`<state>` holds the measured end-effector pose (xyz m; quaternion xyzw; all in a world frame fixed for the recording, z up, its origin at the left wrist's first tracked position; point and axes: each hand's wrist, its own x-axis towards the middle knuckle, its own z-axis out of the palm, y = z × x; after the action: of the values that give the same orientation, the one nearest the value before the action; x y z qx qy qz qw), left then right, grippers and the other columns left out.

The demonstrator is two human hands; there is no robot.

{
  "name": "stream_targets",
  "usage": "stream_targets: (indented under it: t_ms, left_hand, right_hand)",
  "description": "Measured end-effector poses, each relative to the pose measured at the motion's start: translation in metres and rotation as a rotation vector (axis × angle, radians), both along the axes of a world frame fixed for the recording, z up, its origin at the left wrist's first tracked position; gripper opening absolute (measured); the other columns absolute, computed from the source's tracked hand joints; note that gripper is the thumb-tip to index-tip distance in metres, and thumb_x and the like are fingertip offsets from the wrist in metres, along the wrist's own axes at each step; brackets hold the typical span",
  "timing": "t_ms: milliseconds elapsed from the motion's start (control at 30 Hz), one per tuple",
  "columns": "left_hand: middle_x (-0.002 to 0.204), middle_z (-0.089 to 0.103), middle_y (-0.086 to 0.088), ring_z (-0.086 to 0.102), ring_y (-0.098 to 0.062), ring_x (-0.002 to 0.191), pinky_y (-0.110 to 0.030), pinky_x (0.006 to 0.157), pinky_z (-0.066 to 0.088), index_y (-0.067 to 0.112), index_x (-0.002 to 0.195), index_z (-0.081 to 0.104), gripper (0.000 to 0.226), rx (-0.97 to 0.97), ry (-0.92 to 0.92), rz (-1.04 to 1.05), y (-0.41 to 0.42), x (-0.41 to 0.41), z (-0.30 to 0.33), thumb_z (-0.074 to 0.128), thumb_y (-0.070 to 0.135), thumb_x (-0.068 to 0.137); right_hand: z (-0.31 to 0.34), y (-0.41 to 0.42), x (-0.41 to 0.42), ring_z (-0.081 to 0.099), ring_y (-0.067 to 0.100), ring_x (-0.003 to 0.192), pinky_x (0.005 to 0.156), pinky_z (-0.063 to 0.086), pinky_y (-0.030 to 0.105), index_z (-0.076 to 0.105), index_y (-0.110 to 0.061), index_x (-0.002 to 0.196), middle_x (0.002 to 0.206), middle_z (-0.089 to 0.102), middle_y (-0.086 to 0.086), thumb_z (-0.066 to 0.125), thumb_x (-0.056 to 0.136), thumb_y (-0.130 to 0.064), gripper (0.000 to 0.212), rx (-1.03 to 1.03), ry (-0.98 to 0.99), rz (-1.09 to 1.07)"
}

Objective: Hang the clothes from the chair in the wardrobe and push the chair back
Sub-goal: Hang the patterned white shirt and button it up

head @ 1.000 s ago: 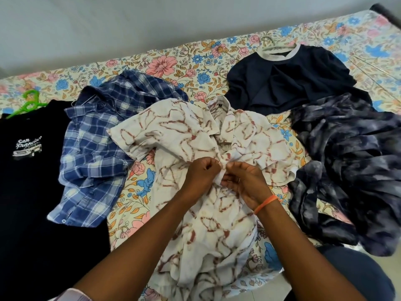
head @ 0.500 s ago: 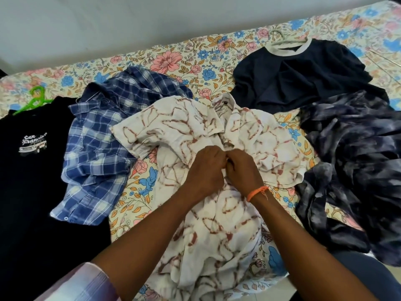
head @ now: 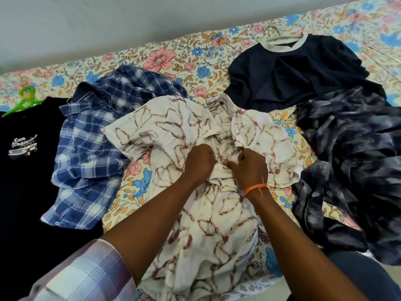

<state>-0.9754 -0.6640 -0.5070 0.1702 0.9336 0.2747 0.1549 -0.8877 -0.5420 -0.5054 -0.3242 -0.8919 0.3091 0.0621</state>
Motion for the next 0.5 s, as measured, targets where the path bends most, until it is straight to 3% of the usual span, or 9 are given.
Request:
stream_targets:
  t_ms: [100, 200, 267, 333, 400, 500]
  left_hand:
    - [0.081, 0.072, -0.006, 0.067, -0.023, 0.077, -0.040, 0.074, 0.056, 0.011, 0.080, 0.072, 0.017, 0.004, -0.007, 0.025, 0.000, -0.001, -0.003, 0.056, 0.013, 0.086]
    - [0.066, 0.063, -0.001, 0.064, -0.023, 0.068, -0.037, 0.061, 0.053, 0.011, 0.064, 0.061, 0.019, -0.036, -0.022, -0.007, -0.001, -0.004, -0.006, 0.056, 0.016, 0.082]
    - [0.056, 0.055, -0.005, 0.064, -0.024, 0.065, -0.036, 0.054, 0.048, 0.012, 0.054, 0.048, 0.029, -0.012, -0.055, -0.025, 0.001, -0.004, -0.001, 0.055, 0.014, 0.082]
    - [0.057, 0.060, -0.009, 0.065, -0.009, 0.061, -0.032, 0.055, 0.049, 0.007, 0.053, 0.054, 0.031, 0.079, -0.127, -0.012, 0.004, -0.003, 0.007, 0.059, 0.012, 0.083]
    - [0.066, 0.068, -0.006, 0.062, 0.001, 0.061, -0.019, 0.059, 0.047, 0.003, 0.063, 0.067, 0.024, 0.173, -0.167, -0.004, 0.006, 0.001, 0.016, 0.064, 0.012, 0.085]
    - [0.079, 0.073, -0.003, 0.068, -0.014, 0.078, -0.034, 0.078, 0.056, 0.007, 0.075, 0.073, 0.015, 0.340, -0.175, 0.068, 0.006, 0.007, 0.023, 0.065, 0.014, 0.086]
  right_hand:
    - [-0.003, -0.004, 0.000, 0.059, 0.028, 0.082, 0.062, 0.041, 0.031, 0.061, -0.012, 0.080, 0.085, 0.064, 0.011, 0.084, 0.072, -0.041, 0.038, 0.036, -0.056, 0.057]
    - [-0.005, -0.001, -0.003, 0.064, 0.032, 0.081, 0.068, 0.052, 0.035, 0.071, -0.007, 0.077, 0.082, 0.068, 0.014, 0.072, 0.081, -0.021, 0.015, -0.003, -0.002, 0.025]
    - [-0.005, 0.004, -0.004, 0.066, 0.032, 0.073, 0.064, 0.051, 0.033, 0.073, -0.004, 0.069, 0.071, 0.069, 0.015, 0.068, 0.081, -0.011, 0.015, -0.119, 0.075, -0.043]
    - [0.002, 0.011, -0.008, 0.064, 0.028, 0.064, 0.063, 0.050, 0.032, 0.077, -0.004, 0.073, 0.064, 0.068, 0.013, 0.072, 0.081, -0.009, 0.011, -0.357, 0.131, -0.143]
    - [0.015, 0.015, -0.010, 0.056, 0.021, 0.054, 0.057, 0.049, 0.032, 0.078, -0.005, 0.087, 0.060, 0.064, 0.009, 0.074, 0.082, -0.006, 0.006, -0.691, 0.181, -0.283]
    - [0.037, 0.016, -0.012, 0.051, 0.019, 0.053, 0.046, 0.050, 0.026, 0.070, -0.005, 0.090, 0.064, 0.059, 0.010, 0.066, 0.088, 0.005, 0.011, -1.118, 0.200, -0.422]
